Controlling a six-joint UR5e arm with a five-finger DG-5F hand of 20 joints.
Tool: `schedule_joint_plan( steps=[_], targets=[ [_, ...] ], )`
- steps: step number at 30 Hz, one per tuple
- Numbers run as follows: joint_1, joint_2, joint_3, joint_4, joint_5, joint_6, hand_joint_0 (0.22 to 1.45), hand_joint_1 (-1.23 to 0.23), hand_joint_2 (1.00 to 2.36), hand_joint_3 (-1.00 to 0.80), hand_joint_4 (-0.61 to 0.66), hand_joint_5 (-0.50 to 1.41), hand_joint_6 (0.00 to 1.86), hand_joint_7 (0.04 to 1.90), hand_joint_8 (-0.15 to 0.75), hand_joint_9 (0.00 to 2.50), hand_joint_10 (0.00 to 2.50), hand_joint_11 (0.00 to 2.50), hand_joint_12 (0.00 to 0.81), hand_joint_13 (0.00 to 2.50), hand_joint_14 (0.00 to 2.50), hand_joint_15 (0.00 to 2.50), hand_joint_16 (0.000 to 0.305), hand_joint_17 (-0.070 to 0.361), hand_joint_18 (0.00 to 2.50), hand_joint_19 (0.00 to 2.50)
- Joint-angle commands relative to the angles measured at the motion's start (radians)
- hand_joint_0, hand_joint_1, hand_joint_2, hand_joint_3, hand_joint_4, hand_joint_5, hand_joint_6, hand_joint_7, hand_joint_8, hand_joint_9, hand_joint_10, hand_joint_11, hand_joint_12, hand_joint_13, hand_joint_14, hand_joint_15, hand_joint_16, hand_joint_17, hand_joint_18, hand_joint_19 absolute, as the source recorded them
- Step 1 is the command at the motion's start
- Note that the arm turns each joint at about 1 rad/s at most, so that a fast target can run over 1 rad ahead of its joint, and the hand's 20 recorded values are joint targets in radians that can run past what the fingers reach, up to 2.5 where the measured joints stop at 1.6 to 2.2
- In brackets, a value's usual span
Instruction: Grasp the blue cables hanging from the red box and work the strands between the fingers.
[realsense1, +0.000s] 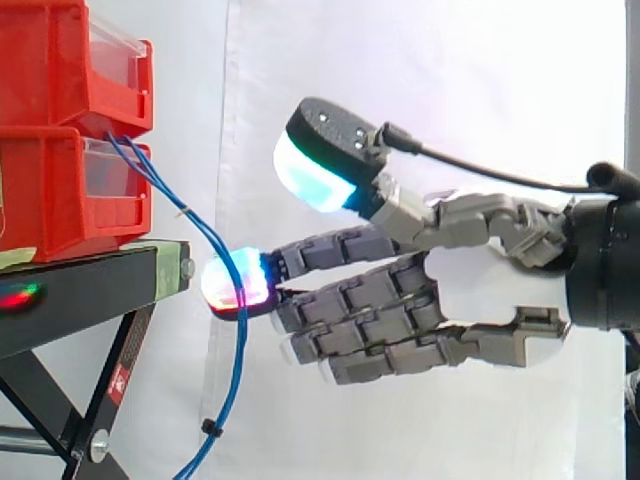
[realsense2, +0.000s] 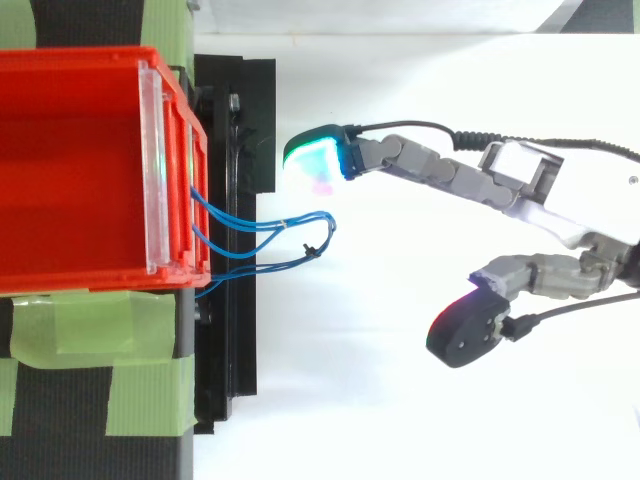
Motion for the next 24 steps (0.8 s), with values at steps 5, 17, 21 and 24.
schedule_joint_plan(
  steps=[5,17,21,24],
  targets=[
    [0.000,-0.043,0.027,0.058,0.002,-0.006,0.61,-0.51,1.00,-1.00,0.15,-0.38,0.01,0.69,0.249,0.04,0.00,0.00,0.346,0.00,0.00,0.11,0.067,0.151,0.00,0.05],
    [0.001,-0.044,0.039,0.101,0.030,-0.034,0.61,-0.50,1.00,-1.00,0.15,-0.37,0.01,0.69,0.261,0.07,0.00,0.00,0.346,0.00,0.00,0.11,0.067,0.151,0.00,0.07],
    [0.001,-0.044,0.039,0.111,0.030,-0.055,0.61,-0.50,1.00,-1.00,0.15,-0.37,0.01,0.69,0.263,0.08,0.00,0.00,0.346,0.00,0.00,0.12,0.067,0.150,0.00,0.07],
    [0.000,-0.044,0.039,0.111,0.032,-0.061,0.61,-0.50,1.00,-1.00,0.15,-0.37,0.01,0.69,0.266,0.08,0.00,0.00,0.347,0.01,0.00,0.12,0.067,0.151,0.00,0.07]
  ],
)
